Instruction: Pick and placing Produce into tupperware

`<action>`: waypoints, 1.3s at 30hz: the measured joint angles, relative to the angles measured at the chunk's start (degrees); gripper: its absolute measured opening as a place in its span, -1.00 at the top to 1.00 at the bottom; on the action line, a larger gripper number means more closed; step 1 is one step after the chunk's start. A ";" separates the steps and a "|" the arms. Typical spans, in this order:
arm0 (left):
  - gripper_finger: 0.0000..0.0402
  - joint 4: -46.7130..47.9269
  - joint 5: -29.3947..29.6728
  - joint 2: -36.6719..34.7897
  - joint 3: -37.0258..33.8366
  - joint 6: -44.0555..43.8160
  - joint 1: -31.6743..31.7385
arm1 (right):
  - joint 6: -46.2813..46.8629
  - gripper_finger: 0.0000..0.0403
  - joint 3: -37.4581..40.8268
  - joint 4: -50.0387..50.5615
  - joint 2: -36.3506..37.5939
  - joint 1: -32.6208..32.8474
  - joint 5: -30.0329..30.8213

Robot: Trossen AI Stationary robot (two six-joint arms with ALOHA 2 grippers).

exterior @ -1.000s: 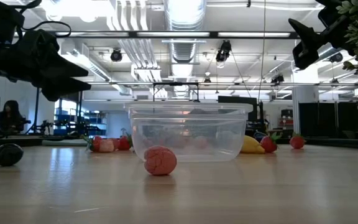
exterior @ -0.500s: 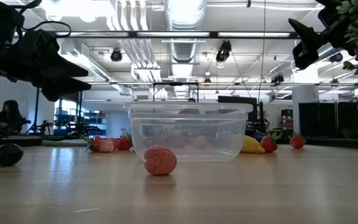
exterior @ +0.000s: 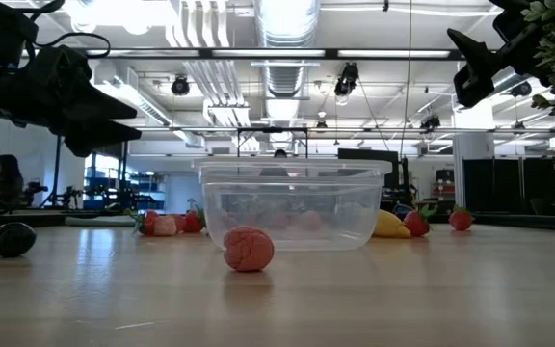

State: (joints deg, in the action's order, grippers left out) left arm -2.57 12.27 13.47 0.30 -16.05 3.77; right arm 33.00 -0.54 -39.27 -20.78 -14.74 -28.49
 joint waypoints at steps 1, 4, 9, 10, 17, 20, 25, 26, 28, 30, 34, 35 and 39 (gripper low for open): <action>-0.35 0.00 -0.02 0.00 0.00 -0.02 0.00 | 0.01 -0.13 0.00 0.01 -0.01 -0.01 0.00; -0.35 0.01 -0.01 0.00 0.00 -0.01 0.01 | 0.01 -0.13 0.00 0.02 0.01 -0.02 0.00; -0.35 0.02 -0.01 0.00 0.00 -0.01 0.00 | -0.47 -0.13 0.00 0.00 -0.01 -0.02 7.38; -0.35 0.00 0.00 0.00 0.00 -0.02 0.00 | -0.19 -0.13 0.00 0.00 0.01 -0.02 10.19; -0.35 0.02 0.00 0.00 0.00 0.00 0.00 | 5.70 -0.13 0.00 -0.04 0.12 -0.02 18.46; -0.35 0.01 -0.01 0.00 0.00 -0.01 0.00 | 11.08 -0.13 0.00 -1.12 0.08 0.00 21.26; -0.35 0.01 0.00 0.00 0.00 -0.02 0.02 | 15.44 -0.13 0.00 -3.65 0.08 0.00 34.64; -0.35 0.00 0.00 0.00 0.00 0.00 0.00 | 17.26 -0.13 0.00 -3.65 0.08 0.00 37.03; -0.35 0.00 -0.01 0.00 0.00 -0.02 0.00 | 24.26 -0.13 0.00 -3.69 0.08 -0.02 40.28; -0.35 0.01 0.00 0.00 0.00 -0.01 0.01 | 27.82 -0.13 0.00 -3.55 0.08 -0.04 42.97; -0.35 0.02 0.00 0.00 0.00 0.00 0.00 | 21.10 -0.13 0.00 -2.53 0.05 -0.09 48.05; -0.35 0.02 0.00 0.00 0.00 0.02 0.02 | 20.32 -0.13 0.00 -2.75 0.07 -0.07 48.13; -0.35 -0.59 0.29 0.00 0.00 4.21 0.00 | 21.96 -0.13 0.00 -2.95 -0.07 -0.28 48.51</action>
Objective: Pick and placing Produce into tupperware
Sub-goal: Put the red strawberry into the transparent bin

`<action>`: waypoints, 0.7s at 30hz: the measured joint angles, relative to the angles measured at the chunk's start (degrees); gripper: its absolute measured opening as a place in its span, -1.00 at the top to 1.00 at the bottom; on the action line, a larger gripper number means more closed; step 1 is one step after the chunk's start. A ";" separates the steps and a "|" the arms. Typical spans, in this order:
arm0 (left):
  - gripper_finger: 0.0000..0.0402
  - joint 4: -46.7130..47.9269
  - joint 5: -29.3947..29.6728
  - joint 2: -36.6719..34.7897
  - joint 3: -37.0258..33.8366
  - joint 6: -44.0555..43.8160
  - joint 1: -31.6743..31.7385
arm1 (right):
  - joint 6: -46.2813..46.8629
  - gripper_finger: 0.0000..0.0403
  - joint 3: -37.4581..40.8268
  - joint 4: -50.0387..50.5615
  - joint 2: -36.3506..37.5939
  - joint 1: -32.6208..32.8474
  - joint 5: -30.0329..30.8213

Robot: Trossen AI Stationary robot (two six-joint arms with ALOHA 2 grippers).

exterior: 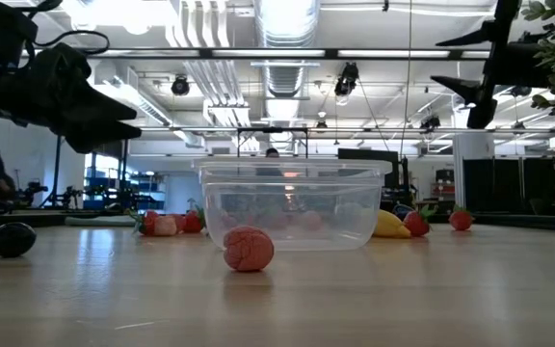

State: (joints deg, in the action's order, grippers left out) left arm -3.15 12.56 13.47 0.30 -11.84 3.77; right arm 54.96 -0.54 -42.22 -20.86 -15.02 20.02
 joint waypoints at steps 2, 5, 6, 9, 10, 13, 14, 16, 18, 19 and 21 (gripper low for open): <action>-0.35 -2.77 0.00 0.00 0.00 -1.10 0.00 | -5.07 -0.13 0.00 0.00 -0.08 -0.01 1.39; -0.35 -7.85 0.00 0.00 0.00 -6.44 0.00 | -5.43 -0.13 0.00 -0.12 -0.07 -0.01 1.63; -0.35 -9.89 0.00 0.00 0.00 -7.87 0.00 | -3.64 -0.13 0.00 -0.15 -0.07 0.01 1.63; -0.35 -16.76 -0.01 0.00 -0.01 -12.91 0.00 | -0.76 -0.13 0.00 -0.32 0.05 -0.01 1.60; -0.35 -20.08 -0.02 0.00 -0.02 -16.39 0.00 | -0.22 -0.13 0.00 -0.41 0.15 0.00 1.56; -0.35 -30.59 -0.02 -0.08 -0.02 -32.21 0.00 | 0.87 -0.13 0.00 -0.57 0.15 -0.01 1.27; -0.35 -33.30 -0.02 -0.17 -0.02 -36.43 0.00 | 1.31 -0.13 0.00 -0.50 0.12 -0.01 1.15; -0.35 -37.29 0.05 -0.38 -0.02 -39.21 0.02 | 1.60 -0.13 0.00 -0.54 0.06 0.00 1.04; -0.35 -38.93 1.42 -0.39 -0.02 -34.16 0.04 | 2.20 -0.13 0.00 -0.47 0.03 -0.01 1.04; -0.35 -39.06 1.56 -0.47 -0.03 -30.08 0.04 | 2.84 -0.13 0.00 -0.46 0.00 -0.01 1.04; -0.35 -39.49 1.55 -0.49 -0.04 -25.25 0.04 | 3.51 -0.13 0.00 -0.59 -0.25 -0.01 0.94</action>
State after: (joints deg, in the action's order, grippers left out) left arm -42.64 14.11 12.98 0.25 -37.09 3.81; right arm 58.47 -0.54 -42.81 -21.10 -15.03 20.95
